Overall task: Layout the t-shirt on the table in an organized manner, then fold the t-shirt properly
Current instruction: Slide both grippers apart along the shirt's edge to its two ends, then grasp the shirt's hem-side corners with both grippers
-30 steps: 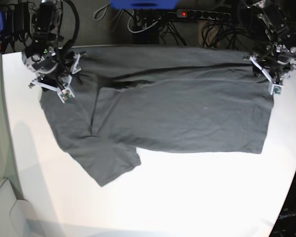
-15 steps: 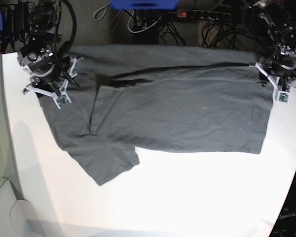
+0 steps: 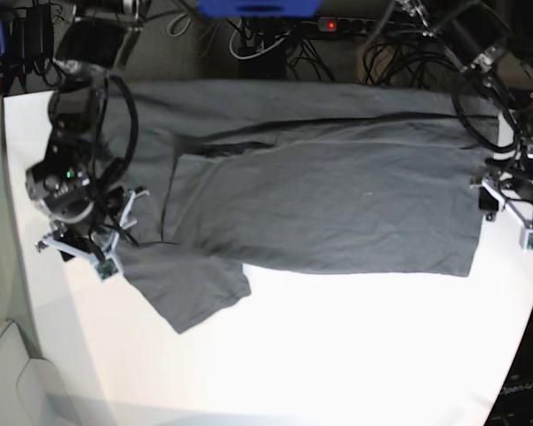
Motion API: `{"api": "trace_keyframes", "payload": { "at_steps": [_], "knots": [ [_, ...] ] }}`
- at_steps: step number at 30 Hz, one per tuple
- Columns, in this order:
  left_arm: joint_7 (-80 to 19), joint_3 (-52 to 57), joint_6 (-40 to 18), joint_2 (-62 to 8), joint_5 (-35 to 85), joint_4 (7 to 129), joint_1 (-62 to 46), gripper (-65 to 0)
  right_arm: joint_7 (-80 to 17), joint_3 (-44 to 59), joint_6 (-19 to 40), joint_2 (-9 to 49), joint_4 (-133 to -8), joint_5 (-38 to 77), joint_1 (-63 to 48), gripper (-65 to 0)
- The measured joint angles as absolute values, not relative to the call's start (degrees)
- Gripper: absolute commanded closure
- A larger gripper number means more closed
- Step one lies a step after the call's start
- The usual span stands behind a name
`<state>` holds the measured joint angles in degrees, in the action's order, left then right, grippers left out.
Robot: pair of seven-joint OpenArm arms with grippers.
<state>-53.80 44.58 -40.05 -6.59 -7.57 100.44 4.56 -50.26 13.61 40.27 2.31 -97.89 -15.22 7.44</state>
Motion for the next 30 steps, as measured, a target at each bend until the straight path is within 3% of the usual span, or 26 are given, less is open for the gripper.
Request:
{"api": "trace_keyframes", "payload": {
  "at_steps": [9,18,30],
  "knots": [
    [-46.0,43.7,-40.1,-8.4,-7.9,83.5,17.5,-52.7,-44.8,13.9,40.1,7.2,-66.7,-17.0,24.5,-35.9],
    [-39.7,43.7,-39.9,-11.6,-7.9,72.1,20.3,-52.7,-35.4,14.0,40.1,10.2,-54.5,-17.1,26.8,-36.0],
    [-34.2,43.7,-39.6,-13.5,-7.7,62.9,20.9,-52.7,-28.8,14.0,40.2,14.6,-45.7,-7.7,27.3,-34.7]
  ]
}}
